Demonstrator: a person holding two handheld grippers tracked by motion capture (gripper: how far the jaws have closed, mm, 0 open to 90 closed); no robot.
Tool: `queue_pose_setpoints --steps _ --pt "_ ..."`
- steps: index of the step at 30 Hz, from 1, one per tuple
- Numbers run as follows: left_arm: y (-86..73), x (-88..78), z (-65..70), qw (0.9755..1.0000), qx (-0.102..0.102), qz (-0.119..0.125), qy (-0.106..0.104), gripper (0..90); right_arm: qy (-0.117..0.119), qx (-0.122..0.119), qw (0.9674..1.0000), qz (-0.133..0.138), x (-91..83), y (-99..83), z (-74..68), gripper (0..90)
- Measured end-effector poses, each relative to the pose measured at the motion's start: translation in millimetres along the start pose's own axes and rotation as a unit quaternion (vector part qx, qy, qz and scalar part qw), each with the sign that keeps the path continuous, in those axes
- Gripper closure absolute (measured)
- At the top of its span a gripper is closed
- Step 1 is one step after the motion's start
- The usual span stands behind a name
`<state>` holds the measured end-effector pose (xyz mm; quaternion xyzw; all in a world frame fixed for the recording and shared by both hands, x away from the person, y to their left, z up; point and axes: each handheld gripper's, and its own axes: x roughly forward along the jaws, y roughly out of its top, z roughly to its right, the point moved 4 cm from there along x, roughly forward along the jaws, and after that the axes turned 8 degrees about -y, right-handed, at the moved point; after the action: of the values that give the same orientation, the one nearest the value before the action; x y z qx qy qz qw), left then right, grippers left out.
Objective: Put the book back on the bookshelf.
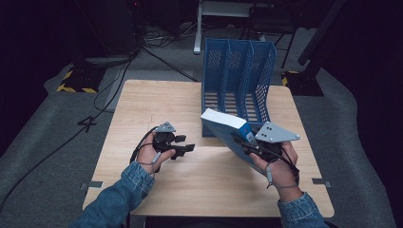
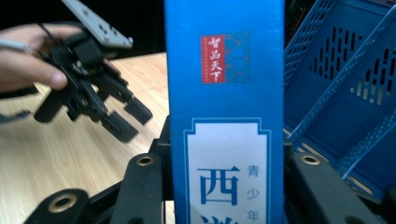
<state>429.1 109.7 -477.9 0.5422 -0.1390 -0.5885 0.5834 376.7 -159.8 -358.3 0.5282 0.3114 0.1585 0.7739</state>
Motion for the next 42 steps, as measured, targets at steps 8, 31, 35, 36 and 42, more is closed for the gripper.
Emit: queue_pose_setpoints --steps 8,31,35,36,42 --pt "18.1 -1.9 27.1 0.9966 0.059 0.052 -0.023 38.0 0.020 0.040 0.9986 0.027 0.4 6.8 -3.1 61.8" --pt "38.2 -6.4 41.2 0.9920 0.117 0.047 -0.001 51.4 0.062 0.074 0.9941 0.051 10.6 15.9 -22.9 61.4" --pt "40.2 -5.5 45.5 0.9898 0.137 0.041 0.003 54.8 0.066 0.067 0.9946 0.045 5.4 14.1 -20.4 61.1" --pt "41.3 -5.2 47.5 0.9892 0.142 0.036 0.006 55.4 0.068 0.066 0.9947 0.040 2.6 12.6 -18.6 61.1" --pt "44.8 5.5 56.6 0.9867 0.158 0.036 0.001 55.7 0.059 0.085 0.9942 0.028 -11.2 -1.4 -6.7 60.7"
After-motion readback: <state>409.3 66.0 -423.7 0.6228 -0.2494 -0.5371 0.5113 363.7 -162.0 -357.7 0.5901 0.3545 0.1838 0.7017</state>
